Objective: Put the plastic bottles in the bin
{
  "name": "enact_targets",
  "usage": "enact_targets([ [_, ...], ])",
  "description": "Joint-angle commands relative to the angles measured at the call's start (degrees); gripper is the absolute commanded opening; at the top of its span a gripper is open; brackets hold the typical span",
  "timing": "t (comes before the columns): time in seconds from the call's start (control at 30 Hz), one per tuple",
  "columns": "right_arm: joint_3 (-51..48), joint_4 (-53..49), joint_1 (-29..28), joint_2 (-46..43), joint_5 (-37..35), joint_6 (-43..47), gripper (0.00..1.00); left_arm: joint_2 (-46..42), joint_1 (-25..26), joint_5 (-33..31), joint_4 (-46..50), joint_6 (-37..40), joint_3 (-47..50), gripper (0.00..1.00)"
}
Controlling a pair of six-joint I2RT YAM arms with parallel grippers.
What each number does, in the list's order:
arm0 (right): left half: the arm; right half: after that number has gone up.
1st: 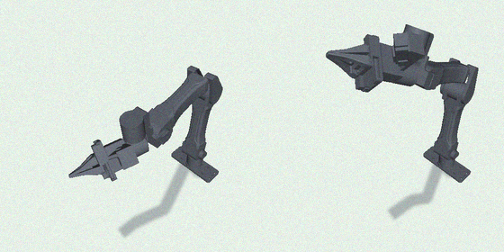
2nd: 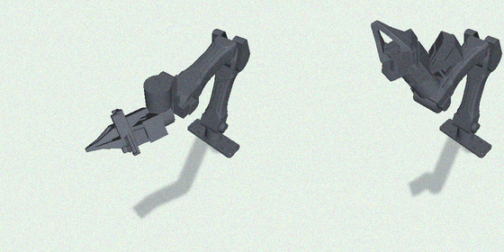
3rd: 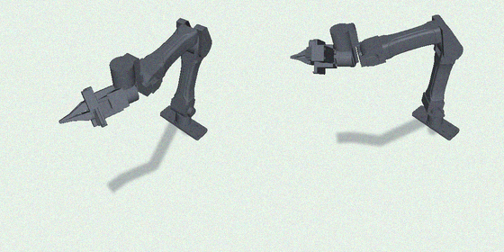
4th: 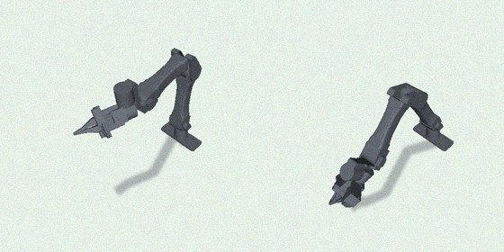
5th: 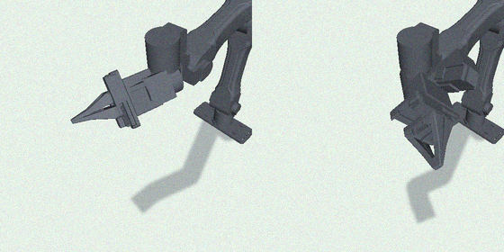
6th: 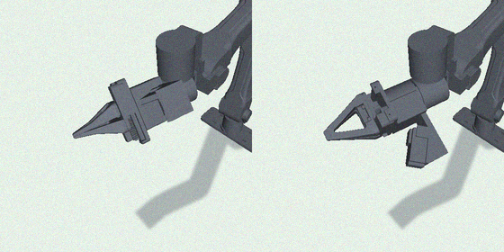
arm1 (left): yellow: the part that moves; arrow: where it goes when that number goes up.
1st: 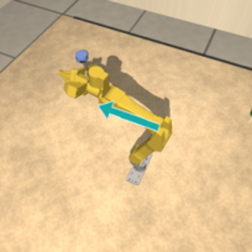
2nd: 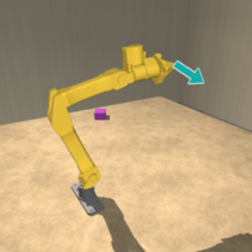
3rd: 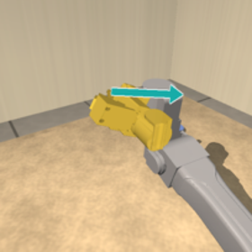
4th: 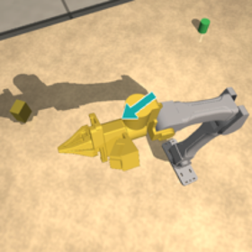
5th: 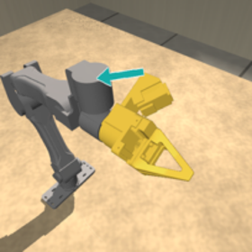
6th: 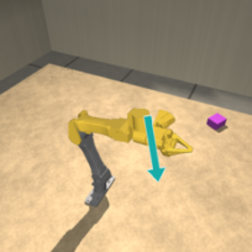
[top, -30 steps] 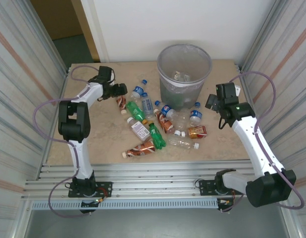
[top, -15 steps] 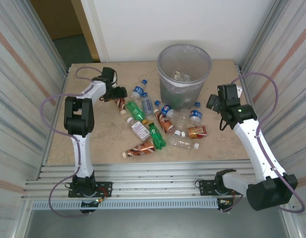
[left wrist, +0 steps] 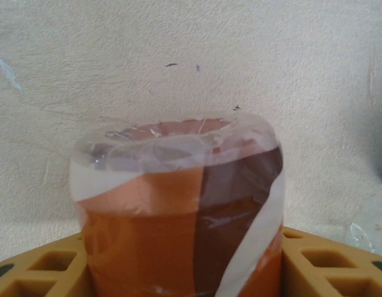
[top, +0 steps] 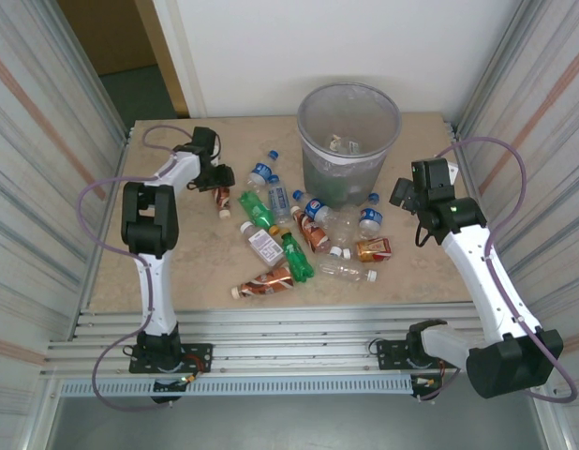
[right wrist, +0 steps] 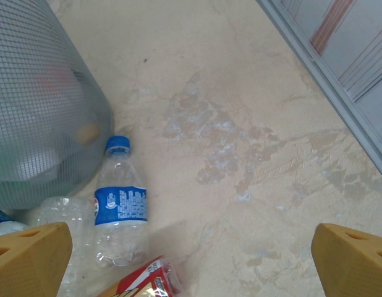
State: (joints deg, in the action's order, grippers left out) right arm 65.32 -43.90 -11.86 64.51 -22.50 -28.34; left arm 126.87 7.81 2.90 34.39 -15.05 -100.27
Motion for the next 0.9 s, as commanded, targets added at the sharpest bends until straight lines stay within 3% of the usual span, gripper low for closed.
enact_targets([
  [0.0,0.1,0.7,0.5,-0.3,0.8,-1.6,0.98,-1.9,-0.9,-1.3,0.3,0.3,1.3,0.51],
  [0.07,0.4,0.9,0.3,-0.3,1.8,-1.3,0.98,-3.8,-1.0,-1.0,-0.6,0.2,2.8,0.45],
  [0.37,1.9,3.7,-3.6,-1.3,5.9,0.5,0.98,-18.4,-1.0,4.4,-8.1,-2.2,13.7,0.44],
  [0.6,3.3,10.7,-8.1,-2.0,19.1,2.2,0.98,-29.4,-0.4,18.0,-18.2,-9.2,21.8,0.45],
  [0.87,4.0,23.1,-16.4,3.0,32.8,1.8,0.99,-38.8,4.8,25.5,-29.8,-18.3,27.2,0.45],
])
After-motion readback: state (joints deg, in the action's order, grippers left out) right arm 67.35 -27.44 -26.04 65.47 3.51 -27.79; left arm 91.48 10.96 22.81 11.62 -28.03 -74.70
